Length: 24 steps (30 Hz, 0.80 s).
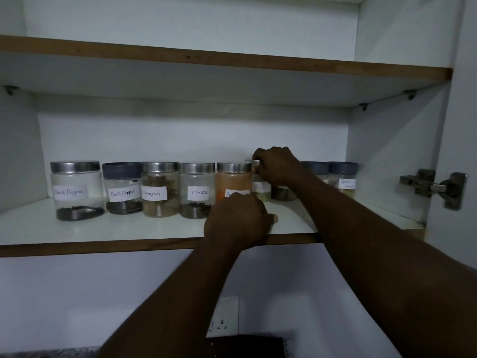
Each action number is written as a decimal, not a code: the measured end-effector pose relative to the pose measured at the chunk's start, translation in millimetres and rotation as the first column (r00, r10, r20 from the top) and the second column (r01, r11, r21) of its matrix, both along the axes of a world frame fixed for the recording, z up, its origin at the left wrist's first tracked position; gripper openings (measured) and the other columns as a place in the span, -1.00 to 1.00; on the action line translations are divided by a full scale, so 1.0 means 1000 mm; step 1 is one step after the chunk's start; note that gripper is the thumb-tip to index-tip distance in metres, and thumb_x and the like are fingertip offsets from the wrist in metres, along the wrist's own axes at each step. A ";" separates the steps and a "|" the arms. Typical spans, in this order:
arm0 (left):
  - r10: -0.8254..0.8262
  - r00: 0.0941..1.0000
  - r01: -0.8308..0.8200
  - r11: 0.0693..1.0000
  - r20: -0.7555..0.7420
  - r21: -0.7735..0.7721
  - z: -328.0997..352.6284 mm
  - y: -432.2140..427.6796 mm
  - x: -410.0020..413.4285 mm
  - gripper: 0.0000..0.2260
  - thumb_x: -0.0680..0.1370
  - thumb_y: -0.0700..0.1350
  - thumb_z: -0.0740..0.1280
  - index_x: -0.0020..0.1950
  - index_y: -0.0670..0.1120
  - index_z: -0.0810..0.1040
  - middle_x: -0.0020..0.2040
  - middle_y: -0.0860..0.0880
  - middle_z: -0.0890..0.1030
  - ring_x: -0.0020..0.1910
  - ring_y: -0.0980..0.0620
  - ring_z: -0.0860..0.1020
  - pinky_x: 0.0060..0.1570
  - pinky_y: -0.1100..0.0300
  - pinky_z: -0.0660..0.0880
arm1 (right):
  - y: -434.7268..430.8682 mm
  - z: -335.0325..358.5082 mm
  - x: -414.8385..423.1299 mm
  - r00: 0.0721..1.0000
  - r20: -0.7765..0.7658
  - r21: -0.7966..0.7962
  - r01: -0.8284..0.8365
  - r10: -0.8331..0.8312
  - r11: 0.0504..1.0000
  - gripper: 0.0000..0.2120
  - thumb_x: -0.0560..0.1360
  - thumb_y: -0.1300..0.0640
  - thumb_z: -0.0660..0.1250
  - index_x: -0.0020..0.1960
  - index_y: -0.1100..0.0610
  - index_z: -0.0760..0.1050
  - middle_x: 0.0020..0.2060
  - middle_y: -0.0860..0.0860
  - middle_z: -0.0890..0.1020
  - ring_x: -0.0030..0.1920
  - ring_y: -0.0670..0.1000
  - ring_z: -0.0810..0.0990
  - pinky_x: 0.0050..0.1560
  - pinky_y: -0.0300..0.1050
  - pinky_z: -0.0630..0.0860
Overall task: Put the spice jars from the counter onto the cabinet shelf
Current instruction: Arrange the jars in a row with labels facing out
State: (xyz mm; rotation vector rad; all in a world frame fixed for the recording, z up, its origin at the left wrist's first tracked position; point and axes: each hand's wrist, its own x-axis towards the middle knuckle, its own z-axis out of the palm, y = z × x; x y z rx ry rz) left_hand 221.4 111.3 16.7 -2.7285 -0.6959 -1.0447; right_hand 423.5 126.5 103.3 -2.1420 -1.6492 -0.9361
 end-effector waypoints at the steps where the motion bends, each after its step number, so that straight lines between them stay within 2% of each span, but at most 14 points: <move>1: -0.004 1.000 0.004 1.000 0.005 -0.004 0.000 0.000 0.000 -0.59 0.59 0.29 0.27 0.03 0.02 0.75 -0.08 0.02 0.72 -0.06 0.02 0.66 -0.03 0.04 0.62 | 0.002 -0.002 0.001 1.000 0.027 0.006 0.012 -0.012 1.000 -0.63 0.60 -0.01 0.33 0.36 0.09 0.49 0.18 0.12 0.68 0.19 0.18 0.60 0.21 0.06 0.41; 4: -0.003 1.000 0.003 1.000 -0.001 0.026 0.000 0.000 -0.001 -0.58 0.60 0.28 0.27 0.03 0.00 0.74 -0.06 0.00 0.73 -0.04 0.00 0.66 -0.02 0.05 0.62 | 0.009 -0.005 0.003 1.000 0.025 0.039 0.008 -0.009 0.999 -0.62 0.58 0.03 0.32 0.37 0.08 0.48 0.17 0.11 0.68 0.19 0.17 0.60 0.20 0.05 0.37; 7: 0.008 1.000 -0.008 1.000 -0.006 -0.003 0.001 0.001 -0.001 -0.58 0.59 0.28 0.28 0.05 -0.01 0.74 -0.04 -0.02 0.73 -0.03 -0.01 0.66 -0.01 0.02 0.62 | 0.009 -0.007 0.005 1.000 -0.020 0.053 -0.005 0.006 0.999 -0.62 0.58 0.03 0.33 0.38 0.06 0.50 0.20 0.10 0.67 0.24 0.16 0.58 0.30 0.08 0.33; 9: 0.015 1.000 -0.015 1.000 -0.008 -0.023 0.002 0.000 0.000 -0.59 0.58 0.28 0.30 0.05 -0.01 0.74 -0.04 -0.02 0.73 -0.02 -0.02 0.66 -0.01 0.02 0.62 | 0.005 -0.010 0.003 0.999 -0.044 0.077 -0.027 0.031 0.997 -0.56 0.59 0.03 0.33 0.45 0.07 0.47 0.32 0.10 0.62 0.35 0.16 0.52 0.41 0.11 0.28; 11: 0.007 1.000 -0.007 0.999 0.010 -0.043 0.004 -0.001 -0.002 -0.61 0.57 0.25 0.33 0.04 -0.02 0.75 -0.02 -0.01 0.73 0.00 -0.01 0.66 0.02 0.04 0.62 | -0.005 -0.011 -0.002 0.992 -0.097 0.166 -0.069 0.086 0.984 -0.51 0.61 -0.01 0.32 0.51 0.08 0.42 0.44 0.09 0.53 0.45 0.16 0.45 0.48 0.14 0.23; 13: 0.000 0.999 0.003 0.997 0.036 -0.075 0.005 0.001 -0.007 -0.67 0.57 0.18 0.37 0.05 -0.03 0.76 0.00 -0.01 0.73 0.03 -0.02 0.66 0.06 0.06 0.60 | -0.015 -0.007 -0.009 0.977 -0.140 0.312 -0.113 0.163 0.943 -0.53 0.64 -0.08 0.29 0.50 0.08 0.44 0.44 0.07 0.53 0.45 0.13 0.45 0.50 0.13 0.27; 16: 0.020 0.995 0.002 0.973 0.095 -0.230 0.006 0.012 -0.022 -0.77 0.55 0.09 0.40 0.04 -0.01 0.76 -0.03 -0.01 0.74 -0.03 -0.03 0.67 0.06 0.03 0.63 | -0.030 0.000 -0.028 0.889 -0.250 0.454 -0.242 0.384 0.857 -0.59 0.65 -0.17 0.26 0.39 0.03 0.54 0.31 -0.02 0.63 0.31 0.01 0.54 0.33 0.08 0.46; 18: 0.046 0.993 -0.014 0.959 0.108 -0.283 0.006 0.023 -0.038 -0.80 0.53 0.08 0.42 0.00 0.01 0.76 -0.08 0.01 0.74 -0.08 -0.01 0.67 0.05 0.01 0.64 | -0.038 0.001 -0.046 0.815 -0.282 0.383 -0.387 0.506 0.838 -0.53 0.60 -0.28 0.25 0.35 -0.01 0.55 0.24 -0.08 0.64 0.23 -0.07 0.57 0.20 -0.05 0.52; 20: 0.056 0.994 -0.028 0.957 0.090 -0.288 0.006 0.035 -0.054 -0.82 0.54 0.07 0.42 -0.01 0.01 0.75 -0.11 0.04 0.73 -0.11 0.04 0.66 0.04 0.02 0.64 | -0.041 0.001 -0.060 0.814 -0.284 0.245 -0.450 0.507 0.859 -0.51 0.52 -0.32 0.30 0.30 -0.04 0.57 0.19 -0.12 0.65 0.18 -0.11 0.59 0.14 -0.12 0.51; 22: 0.061 0.996 -0.041 0.966 0.069 -0.257 0.006 0.042 -0.067 -0.83 0.55 0.08 0.41 0.00 0.05 0.76 -0.10 0.08 0.74 -0.13 0.08 0.65 0.02 0.05 0.64 | -0.038 0.000 -0.067 0.860 -0.225 0.144 -0.436 0.458 0.888 -0.60 0.47 -0.21 0.43 0.23 -0.03 0.60 0.13 -0.12 0.67 0.12 -0.09 0.59 0.12 -0.04 0.52; 24: 0.053 0.996 -0.039 0.977 0.065 -0.210 0.005 0.042 -0.074 -0.82 0.56 0.10 0.39 0.01 0.08 0.76 -0.09 0.09 0.74 -0.13 0.09 0.64 -0.01 0.07 0.63 | -0.032 -0.001 -0.069 0.894 -0.171 0.123 -0.397 0.414 0.909 -0.64 0.46 -0.10 0.51 0.21 -0.01 0.61 0.10 -0.10 0.67 0.10 -0.05 0.58 0.14 0.03 0.52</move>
